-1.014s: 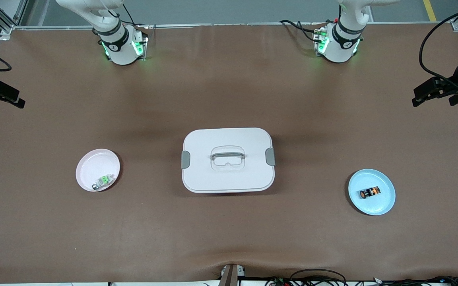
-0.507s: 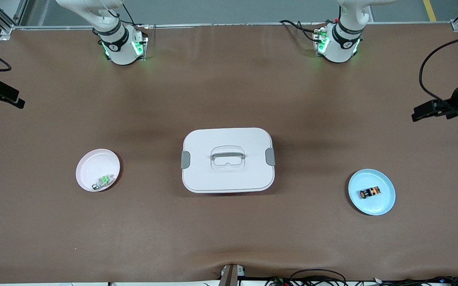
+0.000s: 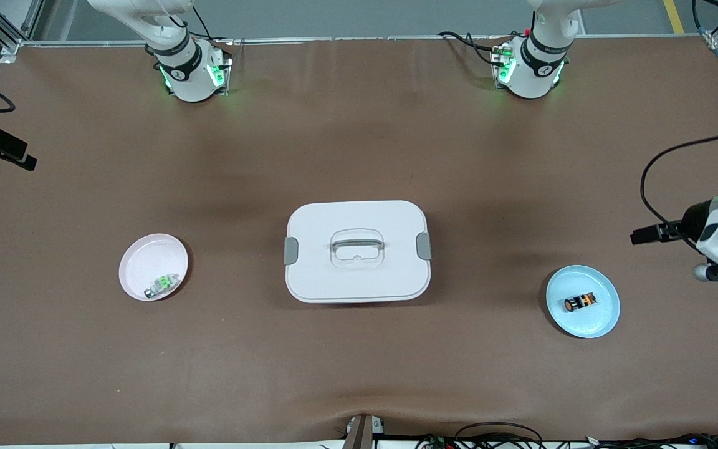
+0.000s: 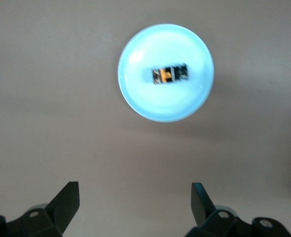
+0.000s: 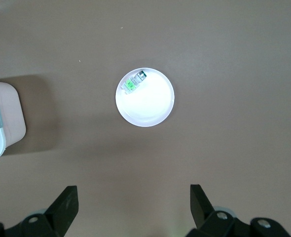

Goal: Transfer orange switch to right arm and place
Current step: 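Move the left gripper down over the orange switch on the blue plate, then lower the left gripper around the orange switch and close it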

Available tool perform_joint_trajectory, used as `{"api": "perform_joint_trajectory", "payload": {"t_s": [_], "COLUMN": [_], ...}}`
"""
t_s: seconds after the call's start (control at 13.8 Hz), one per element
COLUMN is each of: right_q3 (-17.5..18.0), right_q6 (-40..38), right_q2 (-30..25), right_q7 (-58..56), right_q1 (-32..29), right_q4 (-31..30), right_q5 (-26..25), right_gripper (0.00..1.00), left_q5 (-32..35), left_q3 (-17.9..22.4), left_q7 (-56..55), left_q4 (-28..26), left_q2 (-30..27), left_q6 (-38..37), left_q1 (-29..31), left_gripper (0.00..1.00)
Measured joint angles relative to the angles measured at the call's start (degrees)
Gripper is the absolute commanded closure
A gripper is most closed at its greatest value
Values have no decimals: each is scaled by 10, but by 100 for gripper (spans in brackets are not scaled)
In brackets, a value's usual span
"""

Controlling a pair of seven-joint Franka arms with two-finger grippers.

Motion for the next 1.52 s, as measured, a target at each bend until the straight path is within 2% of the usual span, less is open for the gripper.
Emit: {"api": "perform_joint_trajectory", "payload": {"t_s": [0.22,0.58,0.94,1.52], "right_q3": [0,0,0,0], "right_q6": [0,1,2,2], "right_q2": [2,6,6,6], "right_q7": [0,0,0,0], "right_q1": [0,0,-1,-8], "right_q4": [0,0,0,0], "right_q5": [-1,-1,-2,-2], "right_gripper": [0,0,0,0], "left_q5": [0,0,0,0], "left_q3": [0,-3,-7,-7], "left_q7": [-44,-154,-158,-208], "left_q4": [0,1,14,80], "left_q2": [30,85,140,226], "left_q6": [47,125,139,159], "left_q1": [19,6,-5,-20], "left_gripper": [0,0,0,0]}}
